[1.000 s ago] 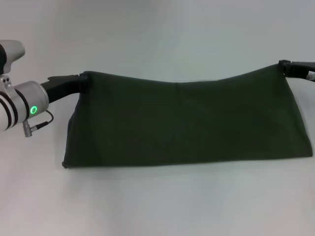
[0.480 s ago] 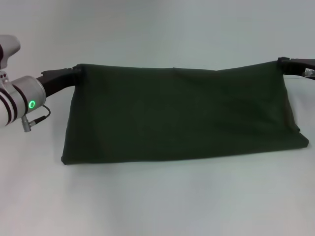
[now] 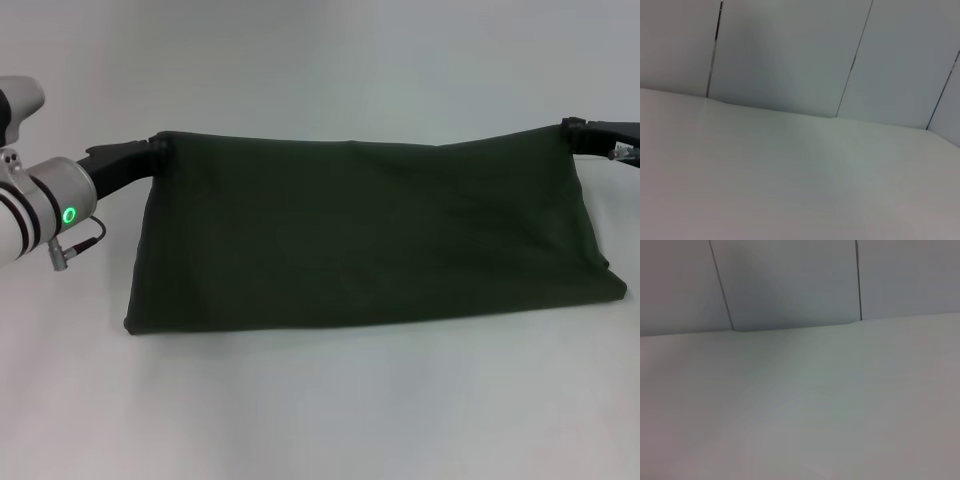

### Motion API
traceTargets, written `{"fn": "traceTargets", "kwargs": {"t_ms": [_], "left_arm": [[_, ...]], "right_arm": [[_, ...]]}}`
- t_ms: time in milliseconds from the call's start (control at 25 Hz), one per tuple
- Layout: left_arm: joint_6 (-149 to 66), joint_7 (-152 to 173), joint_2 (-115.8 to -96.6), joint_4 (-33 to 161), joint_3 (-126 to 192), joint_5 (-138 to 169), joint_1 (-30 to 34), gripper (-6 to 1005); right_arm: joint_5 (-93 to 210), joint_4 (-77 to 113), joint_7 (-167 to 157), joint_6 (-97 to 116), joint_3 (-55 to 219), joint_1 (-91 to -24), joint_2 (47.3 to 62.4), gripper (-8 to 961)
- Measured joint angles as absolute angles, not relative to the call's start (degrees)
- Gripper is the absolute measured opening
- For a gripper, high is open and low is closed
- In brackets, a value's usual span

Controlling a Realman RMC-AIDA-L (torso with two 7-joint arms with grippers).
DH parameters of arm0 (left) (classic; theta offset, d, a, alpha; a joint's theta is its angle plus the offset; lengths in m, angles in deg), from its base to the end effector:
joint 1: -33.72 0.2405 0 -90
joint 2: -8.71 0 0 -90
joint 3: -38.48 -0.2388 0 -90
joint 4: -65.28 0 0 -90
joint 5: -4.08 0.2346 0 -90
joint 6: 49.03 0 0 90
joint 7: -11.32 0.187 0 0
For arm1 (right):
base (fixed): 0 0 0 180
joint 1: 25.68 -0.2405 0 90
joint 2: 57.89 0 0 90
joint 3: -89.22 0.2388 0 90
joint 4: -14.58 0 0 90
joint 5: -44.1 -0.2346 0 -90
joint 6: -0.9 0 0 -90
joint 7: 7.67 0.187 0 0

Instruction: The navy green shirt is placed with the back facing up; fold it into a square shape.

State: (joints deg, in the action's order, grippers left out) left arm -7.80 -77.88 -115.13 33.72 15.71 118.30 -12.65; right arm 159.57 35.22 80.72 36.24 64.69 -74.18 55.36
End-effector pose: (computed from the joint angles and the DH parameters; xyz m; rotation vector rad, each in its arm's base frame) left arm -0.2549 0.5036 -0.0040 -1.9176 -0.9935 -0.6086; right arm 0.2920 0.5224 0.0372 -1.8734 0.9764 0.4400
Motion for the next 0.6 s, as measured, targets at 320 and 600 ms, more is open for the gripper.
{"fn": "traceTargets", "kwargs": {"t_ms": [320,600], "left_arm": [[-7.89,-77.89,-115.13,34.19,15.69,117.26,-13.00,21],[-10.13,-78.23,-115.23,34.55,15.62,112.55,-12.43,128]], "right_arm": [[159.70,35.05,80.47,34.31,64.66,-74.49,55.79,16],[159.67,35.97,76.96,31.55,63.93,-74.43,56.56,91]]}}
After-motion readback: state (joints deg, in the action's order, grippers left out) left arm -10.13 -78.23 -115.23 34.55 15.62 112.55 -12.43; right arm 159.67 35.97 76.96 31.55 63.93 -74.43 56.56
